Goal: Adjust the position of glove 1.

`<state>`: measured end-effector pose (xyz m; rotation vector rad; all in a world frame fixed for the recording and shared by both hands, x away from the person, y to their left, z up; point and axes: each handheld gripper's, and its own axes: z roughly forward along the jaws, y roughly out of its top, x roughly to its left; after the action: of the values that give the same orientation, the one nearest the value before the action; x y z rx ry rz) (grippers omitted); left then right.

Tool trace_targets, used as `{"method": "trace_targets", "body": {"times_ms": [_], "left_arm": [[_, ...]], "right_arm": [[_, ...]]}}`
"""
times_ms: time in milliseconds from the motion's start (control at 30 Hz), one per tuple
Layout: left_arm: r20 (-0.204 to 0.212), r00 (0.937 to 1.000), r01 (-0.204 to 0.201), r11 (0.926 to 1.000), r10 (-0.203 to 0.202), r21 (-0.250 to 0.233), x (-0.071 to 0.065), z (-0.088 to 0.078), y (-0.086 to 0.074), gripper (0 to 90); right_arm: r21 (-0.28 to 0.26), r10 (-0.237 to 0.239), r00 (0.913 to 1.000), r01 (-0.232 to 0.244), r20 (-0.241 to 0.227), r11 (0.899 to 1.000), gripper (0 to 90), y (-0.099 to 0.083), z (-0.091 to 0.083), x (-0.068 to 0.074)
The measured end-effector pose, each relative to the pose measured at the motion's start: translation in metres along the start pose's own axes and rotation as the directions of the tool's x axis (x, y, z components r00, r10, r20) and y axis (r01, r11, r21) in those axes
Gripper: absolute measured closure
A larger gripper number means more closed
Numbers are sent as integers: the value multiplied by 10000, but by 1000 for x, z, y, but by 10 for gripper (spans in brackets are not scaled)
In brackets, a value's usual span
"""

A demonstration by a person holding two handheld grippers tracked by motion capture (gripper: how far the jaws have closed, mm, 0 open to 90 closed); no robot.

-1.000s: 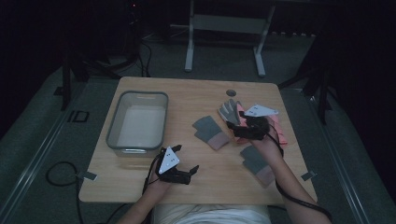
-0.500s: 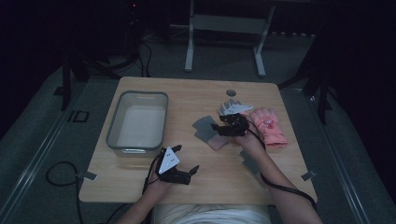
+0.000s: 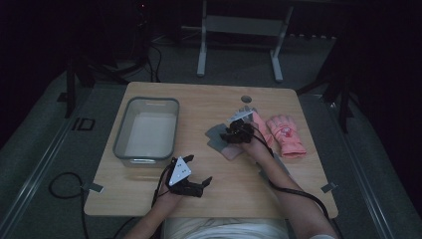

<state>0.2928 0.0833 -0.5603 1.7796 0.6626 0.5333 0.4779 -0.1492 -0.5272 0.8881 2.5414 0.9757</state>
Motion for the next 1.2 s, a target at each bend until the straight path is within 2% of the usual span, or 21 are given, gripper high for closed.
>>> {"method": "trace_targets", "body": {"times_ms": [167, 200, 267, 333, 467, 500, 600, 733, 767, 800, 833, 867, 933, 1000, 1067, 1100, 1167, 1200], "left_arm": [[-1, 10000, 45, 10000, -45, -7, 0, 0, 0, 6], [-1, 10000, 45, 10000, -45, -7, 0, 0, 0, 6], [-5, 10000, 23, 10000, -23, -4, 0, 0, 0, 6], [-12, 10000, 25, 10000, -25, 1, 0, 0, 0, 6], [-19, 10000, 33, 10000, -33, -2, 0, 0, 0, 6], [-20, 10000, 10, 10000, -10, -3, 0, 0, 0, 6], [-15, 10000, -17, 10000, 17, 10, 0, 0, 0, 7], [-6, 10000, 86, 10000, -86, 13, 0, 0, 0, 6], [-6, 10000, 86, 10000, -86, 13, 0, 0, 0, 6], [-17, 10000, 53, 10000, -53, 7, 0, 0, 0, 6], [-18, 10000, 24, 10000, -24, 6, 0, 0, 0, 6], [-14, 10000, -11, 10000, 11, 14, 0, 0, 0, 6], [-1, 10000, -9, 10000, 9, 25, 0, 0, 0, 6], [12, 10000, 8, 10000, -8, 28, 0, 0, 0, 6], [20, 10000, 54, 10000, -54, 16, 0, 0, 0, 6], [28, 10000, 62, 10000, -62, 18, 0, 0, 0, 6], [31, 10000, 72, 10000, -72, 23, 0, 0, 0, 6], [24, 10000, 66, 10000, -67, 24, 0, 0, 0, 6]], "right_arm": [[653, -252, 9995, 237, 209, 9976, 577, -3, 12, 2], [653, -252, 9995, 237, 209, 9976, 577, -3, 12, 2], [743, -75, 10000, 75, -3, 9972, 581, -3, 15, -2], [837, -380, 9993, 379, 4, 9958, 594, -2, 15, -1], [1003, -289, 9995, 303, -146, 9945, 688, 0, 16, -1], [965, -210, 9995, 232, -239, 9951, 755, 0, 16, -1], [934, -185, 9995, 210, -268, 9954, 777, 0, 16, -1], [675, 450, 9988, -436, -199, 9968, 813, -1, 17, 3], [675, 450, 9988, -436, -199, 9968, 813, -1, 17, 3], [569, 549, 9985, -548, -5, 9969, 824, 0, 19, 11], [618, 687, 9976, -688, 30, 9957, 833, 2, 18, 12], [624, 889, 9960, -888, 23, 9941, 847, 4, 16, 13], [521, 987, 9951, -989, 62, 9937, 848, 7, 13, 15], [336, 1201, 9924, -1209, 259, 9921, 849, 12, 2, 19], [-168, 1489, 9880, -1483, 402, 9888, 851, 20, -19, 26], [-168, 1489, 9880, -1483, 402, 9888, 851, 20, -19, 26], [-606, 1783, 9834, -1760, 348, 9825, 852, 23, -34, 31], [-1025, 2017, 9787, -1970, 374, 9750, 852, 26, -49, 38]]}}
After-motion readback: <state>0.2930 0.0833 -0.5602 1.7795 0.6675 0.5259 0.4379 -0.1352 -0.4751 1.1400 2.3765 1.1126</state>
